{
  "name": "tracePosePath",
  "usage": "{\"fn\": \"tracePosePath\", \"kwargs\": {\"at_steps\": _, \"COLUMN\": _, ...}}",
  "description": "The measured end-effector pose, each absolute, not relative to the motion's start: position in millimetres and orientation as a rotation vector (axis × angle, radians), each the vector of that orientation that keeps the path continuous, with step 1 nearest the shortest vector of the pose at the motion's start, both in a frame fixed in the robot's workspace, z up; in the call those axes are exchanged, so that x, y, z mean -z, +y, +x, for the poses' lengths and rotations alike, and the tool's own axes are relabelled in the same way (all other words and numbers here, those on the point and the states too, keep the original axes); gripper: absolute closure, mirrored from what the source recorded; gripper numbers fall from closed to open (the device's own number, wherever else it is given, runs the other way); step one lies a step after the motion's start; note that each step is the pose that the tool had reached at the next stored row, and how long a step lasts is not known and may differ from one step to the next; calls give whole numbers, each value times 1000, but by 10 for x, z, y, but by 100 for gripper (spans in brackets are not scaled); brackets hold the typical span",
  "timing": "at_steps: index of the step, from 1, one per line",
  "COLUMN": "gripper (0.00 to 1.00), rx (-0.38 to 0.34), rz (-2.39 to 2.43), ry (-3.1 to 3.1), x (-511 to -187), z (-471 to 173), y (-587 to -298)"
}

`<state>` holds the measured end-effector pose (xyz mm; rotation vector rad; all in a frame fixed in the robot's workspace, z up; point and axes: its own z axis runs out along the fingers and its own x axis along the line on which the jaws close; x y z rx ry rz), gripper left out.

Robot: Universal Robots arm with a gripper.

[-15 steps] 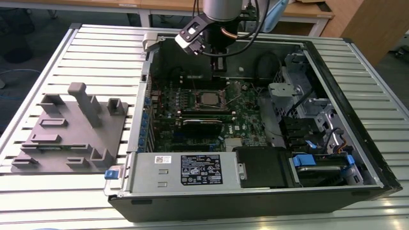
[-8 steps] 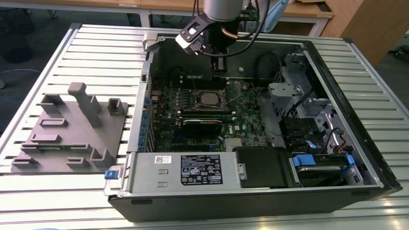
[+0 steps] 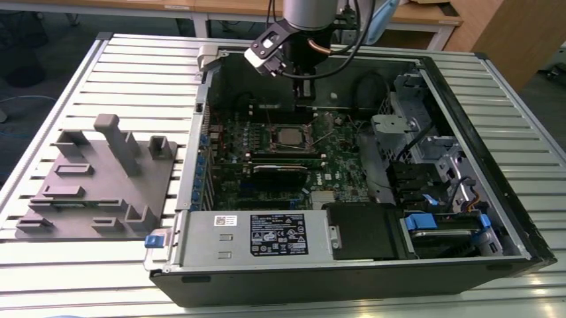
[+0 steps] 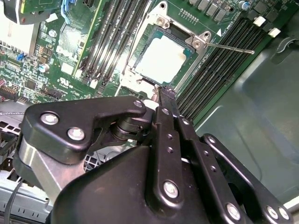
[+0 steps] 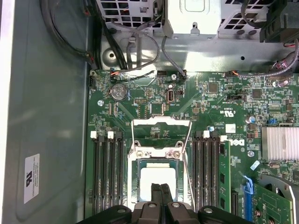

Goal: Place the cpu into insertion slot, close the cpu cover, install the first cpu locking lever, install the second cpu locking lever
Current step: 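Close the cpu cover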

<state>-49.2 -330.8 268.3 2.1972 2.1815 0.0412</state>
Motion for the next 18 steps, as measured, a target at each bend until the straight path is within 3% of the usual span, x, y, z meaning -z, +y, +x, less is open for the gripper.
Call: {"fn": "tracePosePath", "kwargs": {"at_steps": 18, "gripper": 90, "rx": -42, "rz": 2197, "ry": 2182, "x": -2659, "z": -438, "y": -3307}}
